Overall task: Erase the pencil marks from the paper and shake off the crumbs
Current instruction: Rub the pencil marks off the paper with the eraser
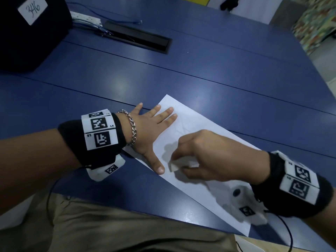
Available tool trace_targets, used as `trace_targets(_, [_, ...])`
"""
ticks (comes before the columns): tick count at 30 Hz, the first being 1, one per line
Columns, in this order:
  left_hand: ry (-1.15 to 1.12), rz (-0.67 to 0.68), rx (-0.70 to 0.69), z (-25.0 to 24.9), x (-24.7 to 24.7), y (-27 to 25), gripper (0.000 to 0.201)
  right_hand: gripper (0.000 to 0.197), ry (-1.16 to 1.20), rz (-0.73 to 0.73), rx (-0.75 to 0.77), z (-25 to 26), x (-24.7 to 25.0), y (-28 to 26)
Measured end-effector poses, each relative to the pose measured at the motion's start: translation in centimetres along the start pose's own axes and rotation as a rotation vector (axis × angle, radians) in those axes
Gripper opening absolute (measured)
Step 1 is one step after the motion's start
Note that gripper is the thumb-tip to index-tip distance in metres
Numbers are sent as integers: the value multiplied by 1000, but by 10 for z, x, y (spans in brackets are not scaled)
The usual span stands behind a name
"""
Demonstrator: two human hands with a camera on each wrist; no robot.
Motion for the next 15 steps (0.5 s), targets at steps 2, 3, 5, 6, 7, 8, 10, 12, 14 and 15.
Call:
trace_targets(2, [3, 1, -3, 0, 0, 0, 164, 30, -1, -29, -35, -9, 7, 3])
trace_targets(3, [4, 0, -5, 0, 0, 0, 164, 30, -3, -68, -62, -17, 13, 3])
trace_targets(5, [-6, -7, -16, 1, -1, 0, 163, 27, -18, -147, -137, -33, 23, 0])
trace_targets(6, [-13, -16, -29, 2, -2, 0, 161, 28, -27, -168, -179, -41, 25, -5])
trace_targets(7, [-13, -31, -46, 2, -2, 0, 159, 29, -37, -171, -214, -47, 24, -10])
trace_targets(8, [-2, -53, -61, 2, -2, -2, 156, 31, -44, -167, -242, -51, 21, -16])
trace_targets(10, [30, -107, -83, 0, -4, -5, 147, 31, -23, -170, -282, -54, 16, -26])
trace_targets(12, [21, -122, -111, -2, -8, -8, 136, 27, 14, -186, -311, -57, 15, -32])
trace_targets(14, [-4, -90, -132, -3, -11, -11, 129, 26, 16, -183, -303, -57, 14, -33])
trace_targets(15, [-5, -77, -131, -2, -11, -12, 128, 26, 10, -176, -292, -56, 13, -32])
Point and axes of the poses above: each hand's wrist, its own y-axis towards the middle knuckle, its own x-axis out of the back of the hand, z = x × y, the point moved 7 cm from there along y, towards the middle knuckle, and after that the axes turned 4 degrees about -x, right-handed, at the moved point
